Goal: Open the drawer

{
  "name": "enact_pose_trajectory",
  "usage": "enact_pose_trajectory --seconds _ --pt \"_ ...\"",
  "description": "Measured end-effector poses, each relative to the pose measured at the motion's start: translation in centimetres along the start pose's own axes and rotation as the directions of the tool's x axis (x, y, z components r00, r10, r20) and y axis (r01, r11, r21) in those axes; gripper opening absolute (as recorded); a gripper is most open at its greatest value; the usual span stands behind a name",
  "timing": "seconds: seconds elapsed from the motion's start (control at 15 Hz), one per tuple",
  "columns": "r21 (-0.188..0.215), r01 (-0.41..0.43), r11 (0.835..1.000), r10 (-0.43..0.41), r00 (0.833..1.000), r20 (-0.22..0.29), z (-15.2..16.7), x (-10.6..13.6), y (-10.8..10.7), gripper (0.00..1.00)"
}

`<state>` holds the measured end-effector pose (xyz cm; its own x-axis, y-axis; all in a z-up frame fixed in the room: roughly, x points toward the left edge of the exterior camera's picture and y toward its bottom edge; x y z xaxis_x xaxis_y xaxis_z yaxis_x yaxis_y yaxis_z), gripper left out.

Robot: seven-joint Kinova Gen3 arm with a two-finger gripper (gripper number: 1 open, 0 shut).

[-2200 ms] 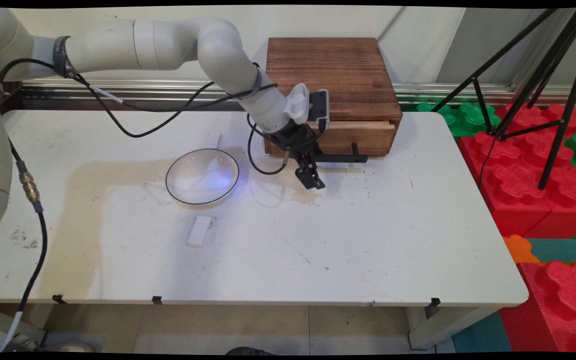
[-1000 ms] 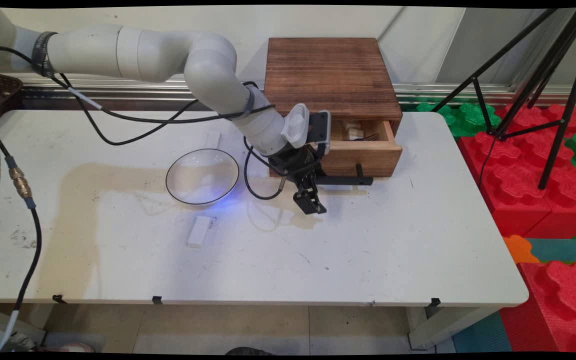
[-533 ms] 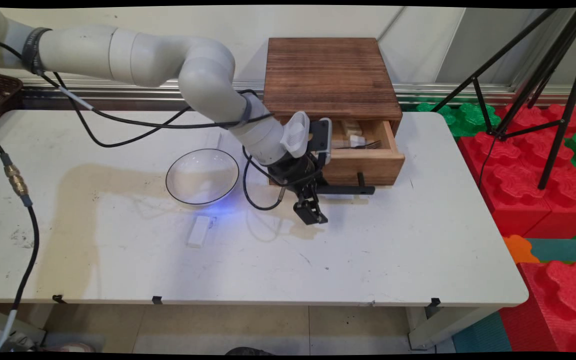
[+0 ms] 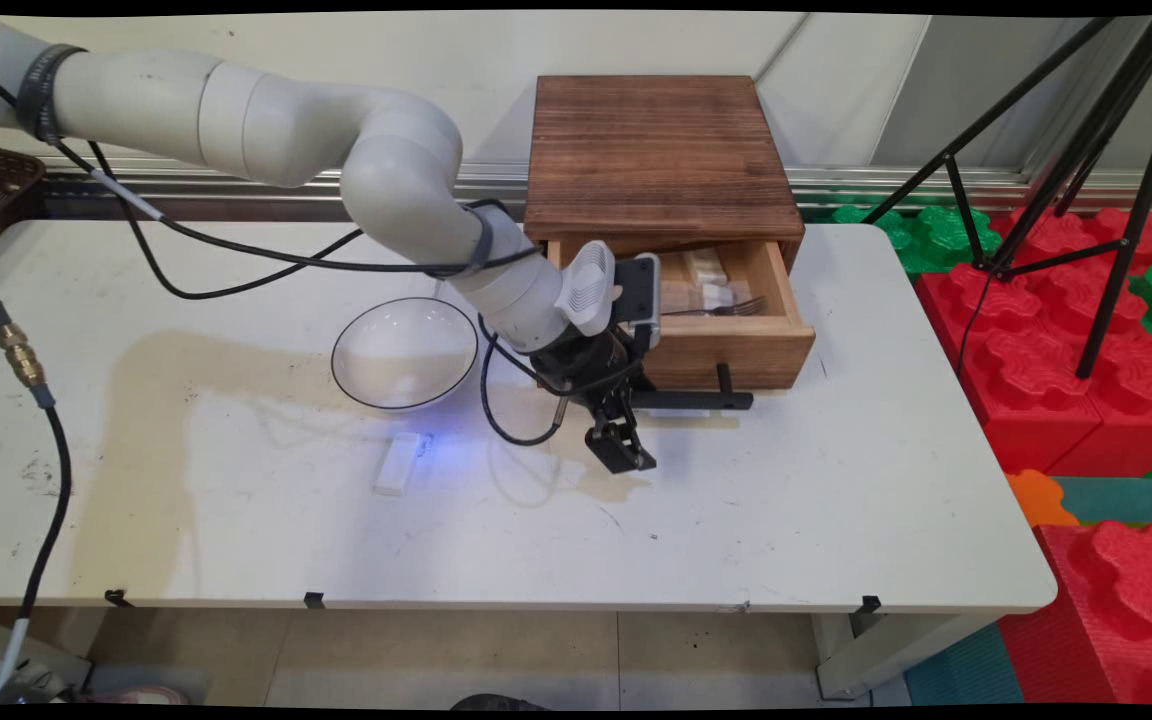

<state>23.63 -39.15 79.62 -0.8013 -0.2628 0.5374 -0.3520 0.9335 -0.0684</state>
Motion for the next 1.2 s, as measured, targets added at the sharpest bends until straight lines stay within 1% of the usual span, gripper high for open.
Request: enact_pose_trajectory --seconds 0.73,1.2 --pt "-0.032 0.057 0.998 -0.058 0.998 -0.016 -0.3 -0.1 3.6 1.0" --pt "-0.056 0.067 0.996 -0.069 0.997 -0.027 -0.6 0.1 5.7 1.0"
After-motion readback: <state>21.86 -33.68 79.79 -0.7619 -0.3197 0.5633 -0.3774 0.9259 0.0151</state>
